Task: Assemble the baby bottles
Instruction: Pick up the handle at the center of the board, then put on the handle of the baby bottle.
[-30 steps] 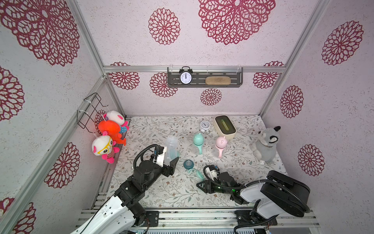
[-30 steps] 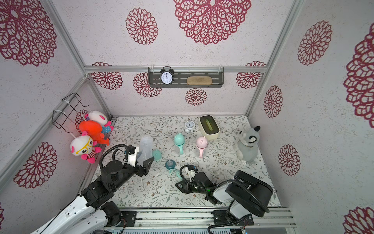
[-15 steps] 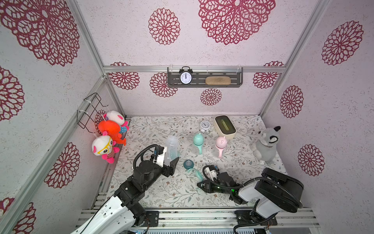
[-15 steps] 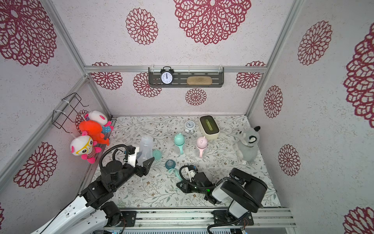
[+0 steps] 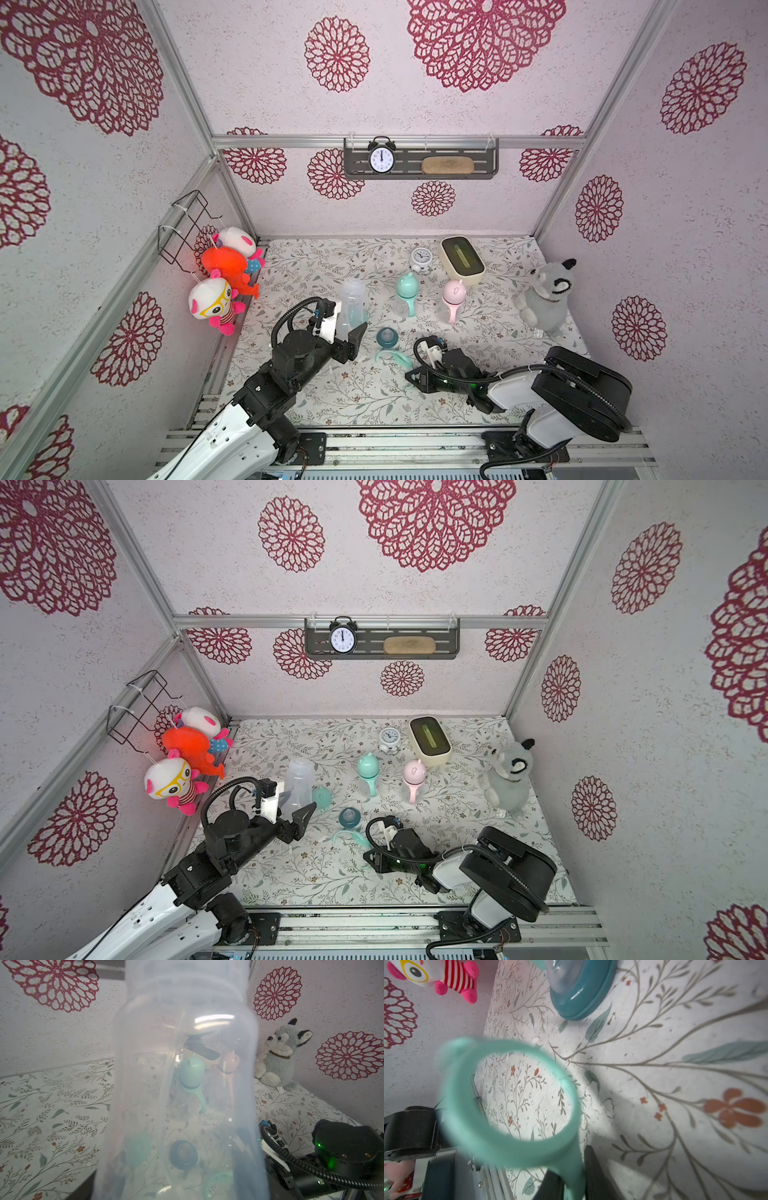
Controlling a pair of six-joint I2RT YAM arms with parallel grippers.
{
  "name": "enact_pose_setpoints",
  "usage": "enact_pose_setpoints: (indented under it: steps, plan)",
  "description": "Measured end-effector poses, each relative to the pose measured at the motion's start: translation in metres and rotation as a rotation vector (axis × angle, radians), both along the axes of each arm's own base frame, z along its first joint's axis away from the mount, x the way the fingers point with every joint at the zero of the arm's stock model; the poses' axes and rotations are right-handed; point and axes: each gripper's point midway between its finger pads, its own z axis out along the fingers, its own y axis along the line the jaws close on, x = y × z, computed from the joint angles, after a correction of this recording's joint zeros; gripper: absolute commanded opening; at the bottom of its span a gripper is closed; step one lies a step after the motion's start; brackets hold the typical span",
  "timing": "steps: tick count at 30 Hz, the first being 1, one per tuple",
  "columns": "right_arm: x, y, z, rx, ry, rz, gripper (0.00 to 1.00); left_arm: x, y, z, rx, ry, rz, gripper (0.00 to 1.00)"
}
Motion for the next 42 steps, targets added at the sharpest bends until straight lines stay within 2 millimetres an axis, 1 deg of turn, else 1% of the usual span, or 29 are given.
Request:
enact_pose_setpoints:
  steps: [9, 12, 14, 16, 19, 22, 26, 29, 32, 34, 36, 38, 42]
  plan:
    - [0.017, -0.006, 0.009, -0.152, -0.066, -0.055, 0.0, -0.001, 0.0, 0.001, -0.004, -0.002, -0.003, 0.03]
    - [0.022, -0.011, 0.015, -0.207, -0.087, -0.075, 0.0, -0.001, -0.001, 0.001, -0.004, -0.001, -0.006, 0.03]
    - [0.027, -0.015, 0.023, -0.247, -0.105, -0.092, 0.0, -0.002, -0.002, 0.001, -0.006, 0.0, -0.014, 0.03]
    - [0.034, -0.018, 0.037, -0.279, -0.133, -0.115, 0.0, -0.003, -0.004, 0.001, -0.009, 0.001, -0.027, 0.02]
    - [0.048, -0.021, 0.068, -0.322, -0.188, -0.156, 0.0, -0.005, -0.008, 0.003, -0.02, -0.002, -0.051, 0.01]
    - [0.063, -0.022, 0.103, -0.364, -0.249, -0.198, 0.0, -0.006, -0.014, -0.001, -0.034, -0.008, -0.083, 0.01]
    - [0.081, -0.028, 0.152, -0.427, -0.331, -0.256, 0.0, -0.01, -0.021, -0.015, -0.037, 0.005, -0.13, 0.01]
    - [0.093, -0.033, 0.19, -0.471, -0.394, -0.297, 0.0, -0.014, -0.029, -0.021, -0.047, -0.003, -0.178, 0.01]
    - [0.106, -0.032, 0.227, -0.504, -0.459, -0.322, 0.0, -0.018, -0.035, -0.026, -0.058, -0.017, -0.219, 0.01]
    - [0.112, -0.031, 0.246, -0.527, -0.497, -0.33, 0.0, -0.019, -0.039, -0.027, -0.062, -0.025, -0.247, 0.01]
    - [0.118, -0.031, 0.259, -0.56, -0.525, -0.33, 0.0, -0.02, -0.043, -0.025, -0.065, -0.035, -0.268, 0.01]
    - [0.122, -0.029, 0.267, -0.599, -0.551, -0.323, 0.0, -0.019, -0.048, -0.025, -0.062, -0.043, -0.289, 0.0]
    - [0.126, -0.025, 0.272, -0.682, -0.582, -0.299, 0.0, -0.016, -0.055, -0.031, -0.04, -0.031, -0.312, 0.0]
